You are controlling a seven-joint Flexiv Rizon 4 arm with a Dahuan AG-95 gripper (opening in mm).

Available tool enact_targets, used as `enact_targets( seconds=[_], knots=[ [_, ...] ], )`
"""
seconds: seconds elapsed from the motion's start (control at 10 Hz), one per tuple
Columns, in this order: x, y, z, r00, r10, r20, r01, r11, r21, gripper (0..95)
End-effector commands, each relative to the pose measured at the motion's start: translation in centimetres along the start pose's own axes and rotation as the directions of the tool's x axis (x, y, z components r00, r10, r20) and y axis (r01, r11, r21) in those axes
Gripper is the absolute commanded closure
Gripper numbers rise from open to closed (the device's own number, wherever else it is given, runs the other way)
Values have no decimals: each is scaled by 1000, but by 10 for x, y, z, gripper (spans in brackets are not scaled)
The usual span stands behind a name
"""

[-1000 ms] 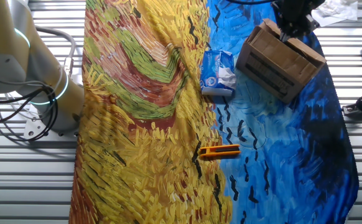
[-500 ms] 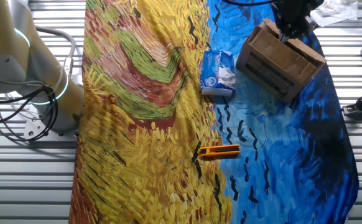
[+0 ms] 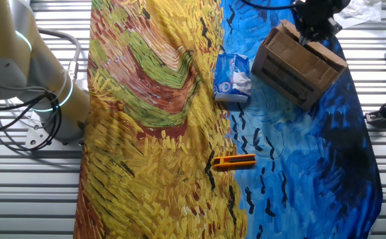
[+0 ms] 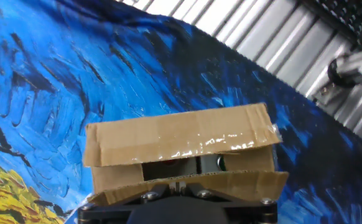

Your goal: Open a box

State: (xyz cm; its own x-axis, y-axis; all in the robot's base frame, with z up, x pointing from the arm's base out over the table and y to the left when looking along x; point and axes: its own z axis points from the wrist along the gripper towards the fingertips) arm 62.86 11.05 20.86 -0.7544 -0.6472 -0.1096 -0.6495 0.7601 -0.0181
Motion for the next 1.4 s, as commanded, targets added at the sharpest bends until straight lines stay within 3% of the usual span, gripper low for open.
enact_targets(
  seconds=[0.1,0.5,0.9,1.4],
  knots=[
    [-17,-3,-4,999,5,-36,-5,1000,5,950],
    [-28,-2,-3,999,16,-47,-15,1000,12,950],
    [-37,3,6,998,25,-57,-24,999,23,950],
    [-38,0,13,998,19,-63,-17,1000,24,950]
  ],
)
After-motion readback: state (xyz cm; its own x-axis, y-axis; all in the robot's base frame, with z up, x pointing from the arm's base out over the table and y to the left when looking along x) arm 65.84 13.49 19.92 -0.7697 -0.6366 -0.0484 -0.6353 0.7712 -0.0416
